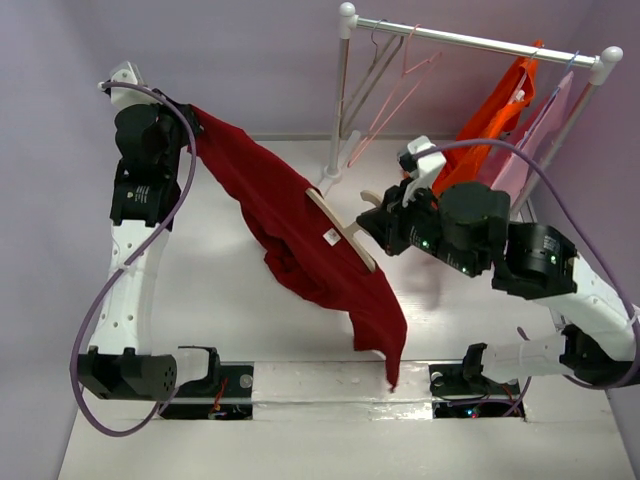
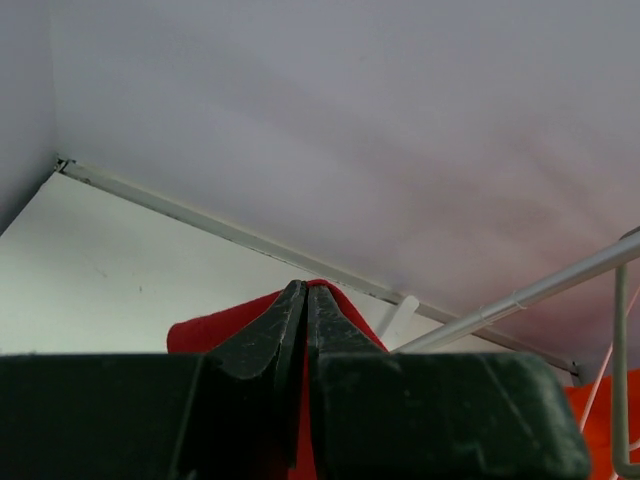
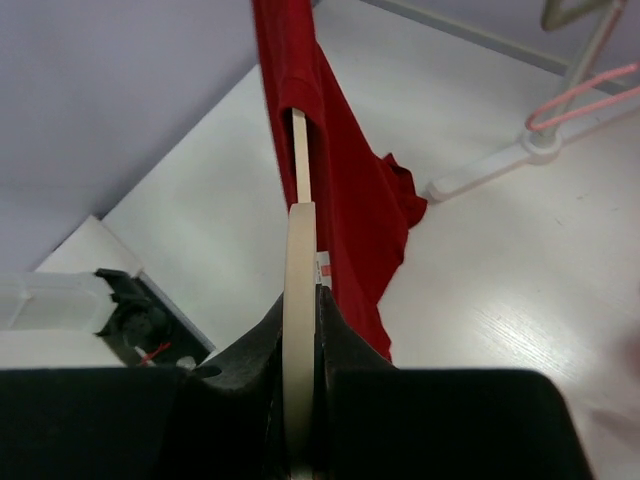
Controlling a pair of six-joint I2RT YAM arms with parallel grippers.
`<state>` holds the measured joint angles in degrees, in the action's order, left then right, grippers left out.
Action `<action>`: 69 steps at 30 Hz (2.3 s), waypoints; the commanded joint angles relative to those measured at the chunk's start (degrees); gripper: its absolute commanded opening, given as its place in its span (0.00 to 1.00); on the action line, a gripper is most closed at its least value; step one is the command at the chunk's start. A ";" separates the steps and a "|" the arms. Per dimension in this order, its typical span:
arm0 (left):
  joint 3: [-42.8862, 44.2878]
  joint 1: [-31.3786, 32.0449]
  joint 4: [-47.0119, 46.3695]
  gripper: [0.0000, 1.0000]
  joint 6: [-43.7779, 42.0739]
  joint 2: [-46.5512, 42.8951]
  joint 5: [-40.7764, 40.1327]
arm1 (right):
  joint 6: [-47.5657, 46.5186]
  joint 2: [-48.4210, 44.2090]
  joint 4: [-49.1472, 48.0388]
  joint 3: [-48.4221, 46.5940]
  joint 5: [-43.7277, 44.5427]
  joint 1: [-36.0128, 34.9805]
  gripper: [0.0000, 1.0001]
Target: Place the t-shirt on the hanger
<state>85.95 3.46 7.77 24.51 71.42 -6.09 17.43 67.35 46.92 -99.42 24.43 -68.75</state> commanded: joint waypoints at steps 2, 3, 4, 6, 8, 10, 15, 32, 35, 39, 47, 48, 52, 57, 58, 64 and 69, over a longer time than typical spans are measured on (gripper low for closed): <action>3.43 -0.74 -0.56 0.00 -1.13 -1.63 -1.82 | -3.02 -1.26 6.26 -13.09 0.62 -0.68 0.00; 3.08 -0.74 -0.48 0.00 -0.87 -1.81 -1.56 | -3.02 -2.48 4.26 -10.91 0.62 -0.68 0.00; 2.47 -0.74 -0.91 0.00 -0.70 -1.90 -1.21 | -2.58 -3.01 3.19 -8.10 0.54 -0.68 0.00; 0.54 -0.74 -1.53 0.00 -0.43 -2.24 -0.42 | -1.79 -2.93 2.48 -2.11 1.06 -0.68 0.00; -2.97 -0.74 -2.15 0.00 -0.17 -2.86 -0.15 | -1.26 -3.28 1.52 -0.52 1.50 -0.68 0.00; -7.00 -0.74 -2.93 0.21 -0.25 -4.52 -0.76 | -1.26 -4.15 1.42 -1.74 1.15 -0.68 0.00; -9.13 -0.22 -3.64 0.52 1.76 -9.01 1.16 | -1.79 0.49 4.75 -4.20 2.81 -0.68 0.00; -49.03 50.04 -26.04 0.36 22.67 -37.14 -11.05 | -2.84 8.67 0.72 -5.79 5.02 -0.16 0.00; -49.83 50.06 -29.29 0.42 24.17 -34.77 -10.09 | -2.67 8.59 -0.16 -4.74 5.19 -0.16 0.00; -50.71 50.06 -33.34 0.47 26.37 -32.13 -9.29 | -2.58 7.88 -1.91 -3.16 5.11 -0.16 0.00; -52.73 50.59 -40.73 0.49 28.84 -28.36 -9.47 | -2.23 6.30 -3.50 0.27 4.40 -0.16 0.00; -52.21 50.59 -40.73 0.49 28.84 -27.66 -9.30 | -2.23 5.95 -4.28 0.45 3.88 -0.16 0.00; -51.67 50.59 -42.39 0.48 29.71 -23.70 -8.07 | -2.31 5.42 -5.69 0.98 3.52 -0.16 0.00; -52.55 51.12 -45.47 0.44 31.12 -22.81 -9.47 | -1.96 5.42 -6.92 1.86 2.12 -0.16 0.00; -52.64 51.12 -46.00 0.43 31.30 -22.55 -9.73 | -1.79 5.42 -7.53 2.38 1.68 -0.16 0.00; -55.62 51.64 -52.15 0.29 34.46 -22.81 -10.61 | -0.82 5.69 -8.59 3.70 1.06 -0.16 0.00; -57.04 51.64 -54.61 0.03 37.01 -24.04 -10.79 | 0.58 2.70 -13.50 8.97 0.89 -0.16 0.12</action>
<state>29.36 54.63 -39.57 60.42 48.97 -17.82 16.38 73.06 41.10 -92.75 26.26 -68.99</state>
